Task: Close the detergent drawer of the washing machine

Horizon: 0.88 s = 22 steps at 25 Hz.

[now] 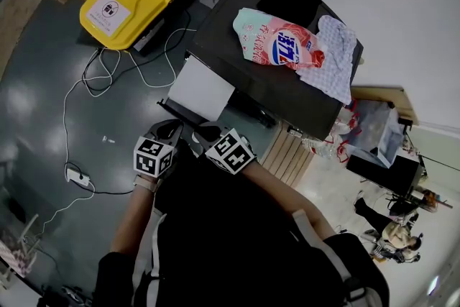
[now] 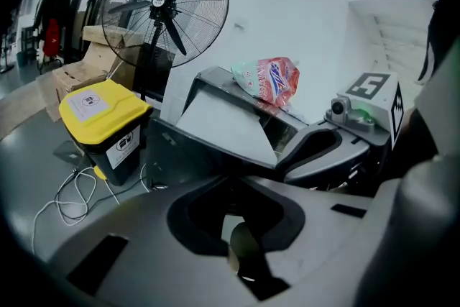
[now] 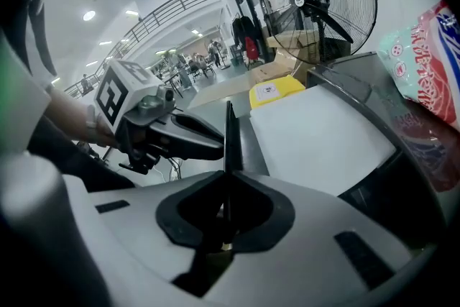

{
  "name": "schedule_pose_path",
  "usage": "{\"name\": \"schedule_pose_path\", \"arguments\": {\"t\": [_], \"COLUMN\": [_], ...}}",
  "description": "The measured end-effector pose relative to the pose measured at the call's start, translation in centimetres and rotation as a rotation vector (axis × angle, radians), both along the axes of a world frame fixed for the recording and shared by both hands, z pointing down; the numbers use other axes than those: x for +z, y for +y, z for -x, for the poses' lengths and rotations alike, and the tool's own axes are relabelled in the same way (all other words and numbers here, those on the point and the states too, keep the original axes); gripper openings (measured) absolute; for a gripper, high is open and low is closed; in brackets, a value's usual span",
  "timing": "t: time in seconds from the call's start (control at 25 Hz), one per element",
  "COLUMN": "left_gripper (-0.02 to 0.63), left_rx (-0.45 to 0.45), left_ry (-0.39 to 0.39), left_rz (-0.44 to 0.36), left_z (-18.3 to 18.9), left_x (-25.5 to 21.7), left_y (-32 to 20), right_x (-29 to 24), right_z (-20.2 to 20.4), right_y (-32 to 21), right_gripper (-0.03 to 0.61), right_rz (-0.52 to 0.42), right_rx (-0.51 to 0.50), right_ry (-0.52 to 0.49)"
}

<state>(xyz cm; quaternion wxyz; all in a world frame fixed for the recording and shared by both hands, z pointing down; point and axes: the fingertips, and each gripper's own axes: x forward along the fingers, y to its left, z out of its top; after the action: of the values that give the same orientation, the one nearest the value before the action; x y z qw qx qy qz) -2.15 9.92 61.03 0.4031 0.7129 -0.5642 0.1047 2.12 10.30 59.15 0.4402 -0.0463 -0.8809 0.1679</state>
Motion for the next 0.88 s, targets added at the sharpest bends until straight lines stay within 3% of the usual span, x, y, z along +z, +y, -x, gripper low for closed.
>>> {"name": "schedule_pose_path", "arguments": {"t": [0.88], "left_gripper": [0.011], "left_rx": [-0.057], "left_ry": [-0.015], "left_rz": [0.009], "left_z": [0.6], "left_x": [-0.3], "left_y": [-8.8], "right_x": [-0.4], "right_z": [0.7], "right_y": [-8.7], "right_gripper": [0.043], "right_rz": [0.005], "right_rx": [0.007], "right_ry": [-0.027]}}
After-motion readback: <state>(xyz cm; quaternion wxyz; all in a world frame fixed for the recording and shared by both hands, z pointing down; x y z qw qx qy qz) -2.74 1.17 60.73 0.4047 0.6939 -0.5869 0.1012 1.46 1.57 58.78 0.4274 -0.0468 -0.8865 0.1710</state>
